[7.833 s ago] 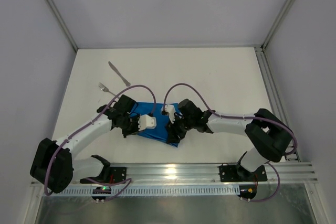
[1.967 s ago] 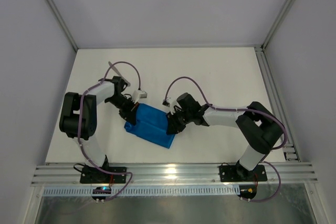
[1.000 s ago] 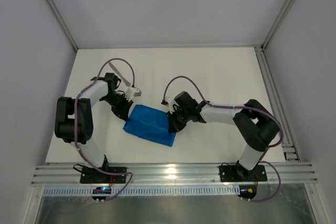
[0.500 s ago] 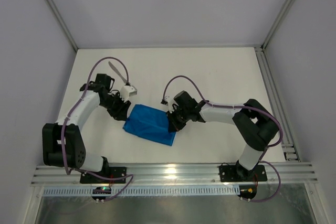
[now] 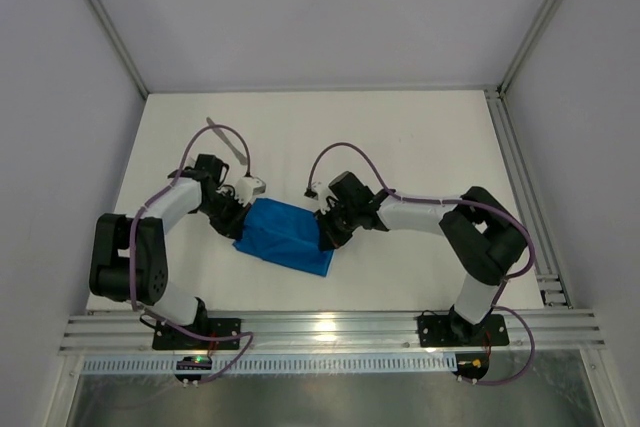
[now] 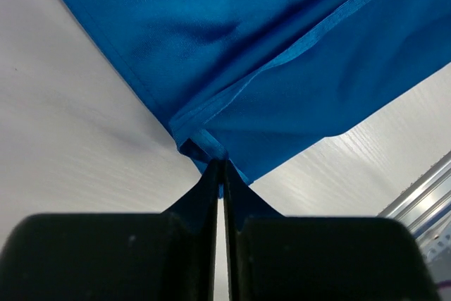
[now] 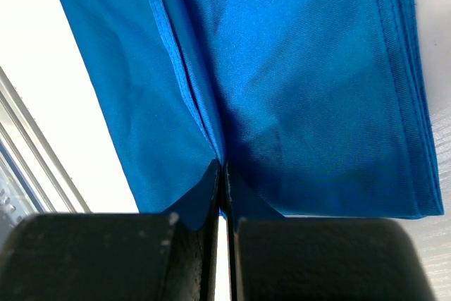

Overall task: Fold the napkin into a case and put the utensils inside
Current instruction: Smooth out the 2/3-rectangle-folded napkin at the center of the board.

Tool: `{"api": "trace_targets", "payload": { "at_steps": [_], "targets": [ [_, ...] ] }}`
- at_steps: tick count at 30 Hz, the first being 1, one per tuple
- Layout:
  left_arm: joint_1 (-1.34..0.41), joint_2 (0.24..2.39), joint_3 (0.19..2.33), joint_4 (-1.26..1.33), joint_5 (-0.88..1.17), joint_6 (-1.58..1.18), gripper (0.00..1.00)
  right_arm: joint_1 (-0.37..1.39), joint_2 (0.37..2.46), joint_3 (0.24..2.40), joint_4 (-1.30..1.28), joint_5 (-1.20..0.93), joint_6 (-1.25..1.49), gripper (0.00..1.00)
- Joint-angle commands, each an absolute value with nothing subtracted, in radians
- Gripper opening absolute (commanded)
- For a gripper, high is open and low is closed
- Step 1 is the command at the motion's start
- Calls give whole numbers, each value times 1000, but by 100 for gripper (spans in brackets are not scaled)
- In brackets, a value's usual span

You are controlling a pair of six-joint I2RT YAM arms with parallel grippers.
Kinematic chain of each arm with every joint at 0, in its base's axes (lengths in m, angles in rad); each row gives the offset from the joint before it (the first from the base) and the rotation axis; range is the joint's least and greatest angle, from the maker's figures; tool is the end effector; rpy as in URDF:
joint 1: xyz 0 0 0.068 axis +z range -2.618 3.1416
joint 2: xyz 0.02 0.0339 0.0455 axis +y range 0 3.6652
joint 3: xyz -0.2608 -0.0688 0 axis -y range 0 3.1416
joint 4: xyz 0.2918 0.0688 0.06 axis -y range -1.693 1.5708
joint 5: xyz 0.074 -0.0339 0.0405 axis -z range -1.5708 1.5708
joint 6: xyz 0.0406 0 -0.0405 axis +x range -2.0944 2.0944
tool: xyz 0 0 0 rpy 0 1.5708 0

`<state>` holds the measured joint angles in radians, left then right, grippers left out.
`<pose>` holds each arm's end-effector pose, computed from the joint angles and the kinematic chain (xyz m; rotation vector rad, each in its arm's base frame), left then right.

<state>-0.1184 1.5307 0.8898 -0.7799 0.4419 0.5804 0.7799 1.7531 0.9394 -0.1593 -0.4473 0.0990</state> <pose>0.2917 -0.0522 0.1383 1.0177 2.6530 -0.5723 0.2532 0.2752 0.1077 -1.0592 2.4342 0.8923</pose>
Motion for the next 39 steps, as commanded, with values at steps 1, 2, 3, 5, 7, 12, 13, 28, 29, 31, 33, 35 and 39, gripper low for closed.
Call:
{"api": "trace_targets", "payload": {
  "at_steps": [1,2,3,5,7,12,13,28,29,31,33,35,39],
  "targets": [
    [-123,1539,882,-736,410,571,1,785,1753,980,-160,-434,84,4],
    [-123,1537,881,-735,402,578,0,784,1752,980,-164,-431,84,4],
    [-123,1534,877,-738,391,583,0,784,1750,980,-164,-428,83,4],
    [-123,1529,876,-748,370,604,0,785,1753,979,-167,-426,80,4],
    [-123,1525,882,-762,367,623,3,784,1758,982,-169,-420,80,4],
    [-123,1473,934,-883,434,710,34,784,1782,1000,-172,-426,77,4],
    [-121,1457,958,-891,442,710,35,784,1782,1002,-173,-428,77,4],
    [-135,1549,1006,-675,540,557,41,785,1789,1019,-187,-437,64,4],
    [-137,1557,1006,-666,540,561,41,784,1792,1020,-187,-437,64,4],
    [-144,1583,1006,-644,507,563,42,784,1798,1022,-187,-439,64,4],
    [-152,1609,1009,-623,480,575,39,784,1802,1023,-186,-440,66,4],
    [-152,1653,1017,-647,468,603,34,785,1804,1022,-184,-440,69,4],
    [-152,1680,997,-654,456,618,25,784,1804,1029,-186,-437,69,4]
  ]
}}
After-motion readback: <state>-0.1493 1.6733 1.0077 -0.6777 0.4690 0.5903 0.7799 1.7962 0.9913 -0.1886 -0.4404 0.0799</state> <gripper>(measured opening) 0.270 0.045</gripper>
